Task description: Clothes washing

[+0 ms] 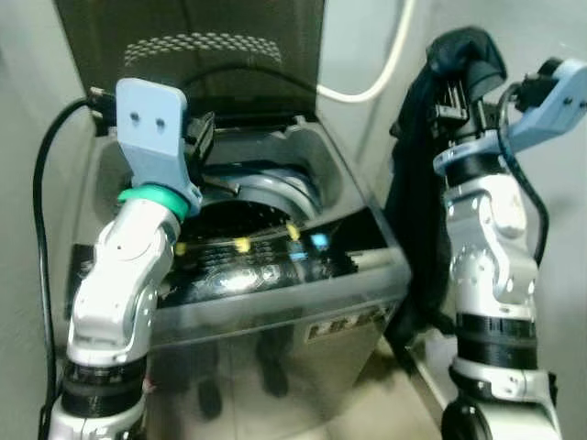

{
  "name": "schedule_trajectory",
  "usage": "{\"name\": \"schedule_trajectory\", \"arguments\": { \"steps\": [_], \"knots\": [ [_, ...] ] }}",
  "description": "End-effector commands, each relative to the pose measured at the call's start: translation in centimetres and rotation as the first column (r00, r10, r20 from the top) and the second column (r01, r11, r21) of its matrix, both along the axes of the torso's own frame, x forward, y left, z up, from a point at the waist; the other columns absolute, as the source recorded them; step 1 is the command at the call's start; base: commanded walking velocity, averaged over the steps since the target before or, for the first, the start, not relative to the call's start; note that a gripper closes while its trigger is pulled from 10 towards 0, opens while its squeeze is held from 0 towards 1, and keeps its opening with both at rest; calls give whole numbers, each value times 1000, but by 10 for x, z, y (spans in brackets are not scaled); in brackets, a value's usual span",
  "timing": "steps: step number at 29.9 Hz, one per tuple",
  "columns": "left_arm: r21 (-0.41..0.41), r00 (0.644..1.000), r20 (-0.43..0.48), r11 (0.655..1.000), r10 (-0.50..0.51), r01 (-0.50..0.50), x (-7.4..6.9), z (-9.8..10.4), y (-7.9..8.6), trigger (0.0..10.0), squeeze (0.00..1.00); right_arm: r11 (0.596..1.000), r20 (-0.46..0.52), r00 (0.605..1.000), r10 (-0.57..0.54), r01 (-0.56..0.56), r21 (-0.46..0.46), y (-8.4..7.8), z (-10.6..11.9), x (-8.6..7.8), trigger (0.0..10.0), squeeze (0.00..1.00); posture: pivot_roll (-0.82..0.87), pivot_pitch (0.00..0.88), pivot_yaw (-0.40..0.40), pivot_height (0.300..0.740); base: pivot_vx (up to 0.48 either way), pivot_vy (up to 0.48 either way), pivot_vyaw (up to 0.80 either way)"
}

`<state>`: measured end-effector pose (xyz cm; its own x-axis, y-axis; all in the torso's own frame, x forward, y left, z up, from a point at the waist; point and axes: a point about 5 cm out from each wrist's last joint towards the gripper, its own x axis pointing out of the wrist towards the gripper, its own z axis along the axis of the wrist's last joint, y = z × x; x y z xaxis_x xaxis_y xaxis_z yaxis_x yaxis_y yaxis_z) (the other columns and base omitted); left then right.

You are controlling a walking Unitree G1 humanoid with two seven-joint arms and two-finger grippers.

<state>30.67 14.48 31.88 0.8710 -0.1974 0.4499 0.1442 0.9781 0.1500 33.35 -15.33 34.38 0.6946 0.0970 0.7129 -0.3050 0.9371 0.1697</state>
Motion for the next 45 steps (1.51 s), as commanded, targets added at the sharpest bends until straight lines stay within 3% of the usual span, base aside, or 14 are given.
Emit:
{"name": "schedule_trajectory", "arguments": {
  "steps": [1,12,13,16,17,20,24,27,28,33,35,37,42,45],
  "knots": [
    [9,1000,0,1000,7,-7,0,-1,0,10000,0,1000,45,999,7,-6,-17,2,8,-5,10000,0,95,55,5,740,0,0,0],
    [47,1000,21,999,7,-8,1,-3,-2,10000,0,945,41,957,288,-277,-176,43,1,-13,10000,0,91,61,9,740,0,0,0],
    [70,1000,21,998,-10,9,0,-6,-4,10000,0,920,58,932,357,-340,-195,53,7,-16,10000,0,92,62,9,740,0,0,0],
    [75,947,-101,947,-303,311,-15,-28,-31,10000,0,769,125,776,618,-563,-302,93,38,-30,10000,0,86,68,8,740,0,0,0],
    [75,947,-101,947,-303,311,-15,-28,-31,10000,0,769,125,776,618,-563,-302,93,38,-30,10000,0,86,68,8,740,0,0,0],
    [52,844,-125,846,-522,531,-37,-35,-47,10000,0,697,164,685,710,-651,-301,120,63,-31,10000,0,82,69,-6,740,0,0,0],
    [46,802,-116,803,-586,594,-47,-36,-51,10000,0,663,175,642,746,-693,-284,141,79,-27,10000,0,98,63,-24,740,0,0,0],
    [29,807,-97,809,-582,587,-46,-34,-51,10000,0,613,185,584,790,-750,-249,156,91,-28,10000,0,121,60,-45,740,0,0,0],
    [9,805,-71,807,-589,591,-42,-30,-52,10000,0,515,207,478,854,-831,-208,166,103,-36,10000,0,139,60,-60,740,0,0,0],
    [-8,837,-59,839,-544,544,-28,-29,-49,10000,0,427,219,386,896,-883,-195,171,110,-44,10000,0,148,60,-67,740,0,0,0],
    [-33,927,-32,928,-373,372,3,-25,-33,10000,0,340,255,290,922,-923,-179,165,117,-51,10000,0,150,55,-68,740,0,0,0],
    [-70,971,-15,969,-240,239,27,-20,-17,10000,0,278,288,221,932,-945,-173,154,123,-56,10000,0,141,51,-63,740,0,0,0],
    [-83,991,-7,987,-135,134,54,-12,3,10000,0,222,309,148,939,-950,-220,141,122,-65,10000,0,115,46,-42,740,0,0,0],
    [-93,999,1,995,-38,38,65,-4,18,10000,0,220,304,139,942,-943,-250,136,120,-67,10000,0,104,44,-34,740,0,0,0]
  ]
}}
